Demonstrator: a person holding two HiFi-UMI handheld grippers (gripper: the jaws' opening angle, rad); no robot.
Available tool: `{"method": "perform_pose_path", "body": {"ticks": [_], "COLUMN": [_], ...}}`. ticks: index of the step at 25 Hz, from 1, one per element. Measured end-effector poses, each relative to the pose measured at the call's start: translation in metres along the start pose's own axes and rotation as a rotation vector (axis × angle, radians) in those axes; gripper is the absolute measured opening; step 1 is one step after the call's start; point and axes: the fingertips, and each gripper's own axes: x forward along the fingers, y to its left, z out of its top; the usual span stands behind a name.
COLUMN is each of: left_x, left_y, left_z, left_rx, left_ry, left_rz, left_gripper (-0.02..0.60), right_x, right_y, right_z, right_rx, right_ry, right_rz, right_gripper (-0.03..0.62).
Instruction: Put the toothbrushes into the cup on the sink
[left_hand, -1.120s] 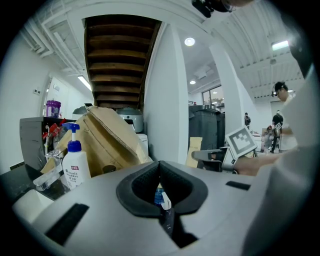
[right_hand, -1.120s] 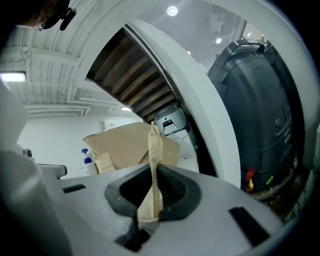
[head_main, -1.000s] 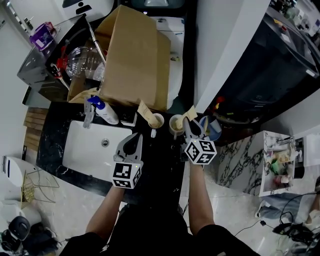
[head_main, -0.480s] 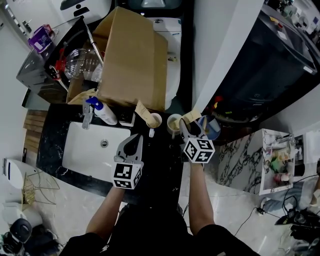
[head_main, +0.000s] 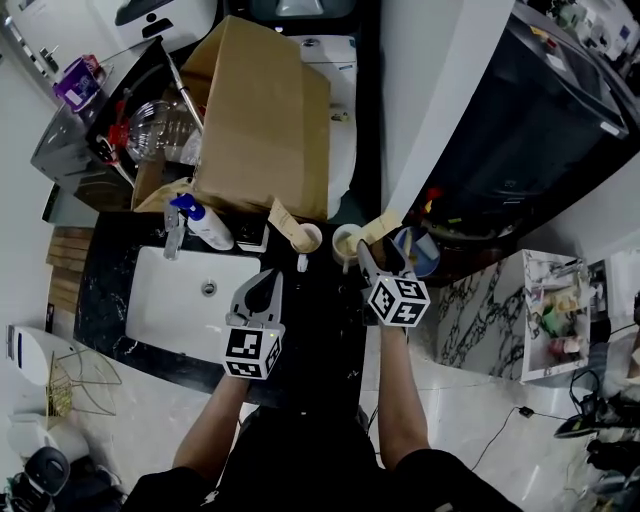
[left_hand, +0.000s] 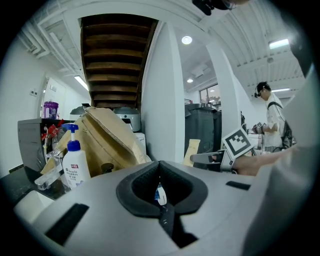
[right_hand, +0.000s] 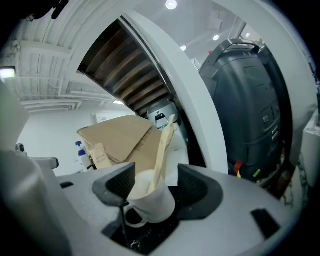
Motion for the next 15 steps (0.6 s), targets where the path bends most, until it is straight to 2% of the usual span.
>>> {"method": "perform_pose_path", "body": {"ticks": [8,15], "left_x": [-0.01,-0.038], "left_y": [-0.005,0.001], "left_z": [0.006,0.021], "left_rx": [0.001,0.01], "left_ry": [-0.029,-0.074], "left_rz": [-0.069,-0.122], "left_gripper": [0.005,0.005], "right_x": [-0.041,-0.096], "right_y": [0.001,0.026], "right_z": [0.008,0.028], "right_rx": [-0.018,-0.047], "right_ry": [-0.045,-0.116], "right_rz": [-0.083,-0.149], "right_gripper": [0.245,0.107]}}
